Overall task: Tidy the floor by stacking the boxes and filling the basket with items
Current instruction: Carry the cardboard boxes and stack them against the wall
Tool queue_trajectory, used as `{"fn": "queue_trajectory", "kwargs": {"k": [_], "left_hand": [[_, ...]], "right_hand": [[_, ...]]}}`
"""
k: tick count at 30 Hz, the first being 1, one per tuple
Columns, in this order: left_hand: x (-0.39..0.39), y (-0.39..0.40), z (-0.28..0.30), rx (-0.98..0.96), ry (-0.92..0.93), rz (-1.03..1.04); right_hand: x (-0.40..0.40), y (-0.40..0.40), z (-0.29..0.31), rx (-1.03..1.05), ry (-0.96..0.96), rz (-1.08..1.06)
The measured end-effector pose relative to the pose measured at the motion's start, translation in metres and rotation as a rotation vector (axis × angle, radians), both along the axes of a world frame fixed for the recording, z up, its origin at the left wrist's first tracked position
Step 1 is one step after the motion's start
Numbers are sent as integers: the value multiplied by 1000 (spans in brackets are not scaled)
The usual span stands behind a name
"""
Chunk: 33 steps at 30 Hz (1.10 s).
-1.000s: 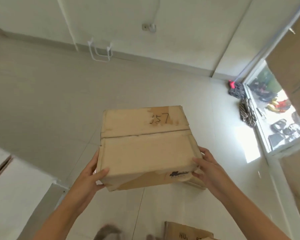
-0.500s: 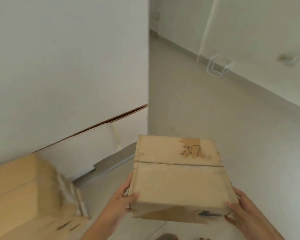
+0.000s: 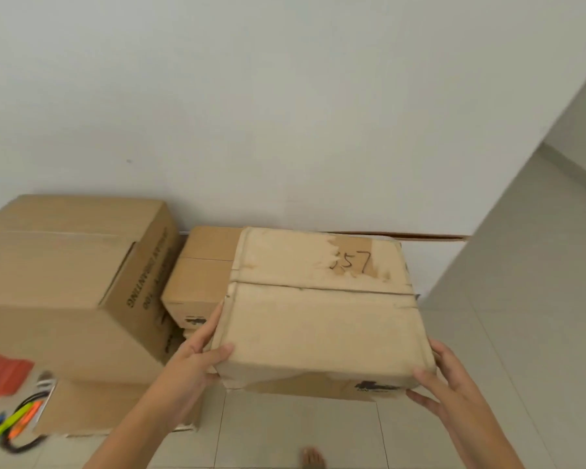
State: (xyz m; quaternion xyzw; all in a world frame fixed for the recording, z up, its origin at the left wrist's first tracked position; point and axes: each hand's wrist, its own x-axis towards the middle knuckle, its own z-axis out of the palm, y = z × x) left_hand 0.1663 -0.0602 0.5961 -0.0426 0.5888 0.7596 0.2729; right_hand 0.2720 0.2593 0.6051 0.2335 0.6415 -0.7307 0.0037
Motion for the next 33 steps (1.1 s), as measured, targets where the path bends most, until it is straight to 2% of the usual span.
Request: {"fn": "queue_trajectory", "kwargs": {"k": [5, 9, 13, 15, 19, 21, 25, 29, 33], "left_hand": [[-30, -21, 10, 22, 74, 144], [-74, -31, 2, -54, 79, 322], [-100, -50, -18, -152, 63, 382], [-104, -53, -27, -279, 97, 365], [-98, -44, -39, -483, 138, 445], [-92, -38, -39, -522, 122, 485], [-78, -31, -38, -461, -118, 510], [-54, -4, -32, -380, -158, 358], [-28, 45, -30, -306, -120, 14]], "right_hand": [[-84, -13, 19, 93, 30, 147], [-182, -32, 9, 317, -38, 255], [-254, -56, -9, 303, -70, 318], [-264, -66, -18, 284, -54, 320], [-251, -71, -33, 42, 16, 264], [-237, -72, -33, -54, 10, 230], [-204, -71, -28, -60, -25, 254], [-162, -64, -23, 33, -100, 257], [-99, -50, -31, 79, -146, 162]]}}
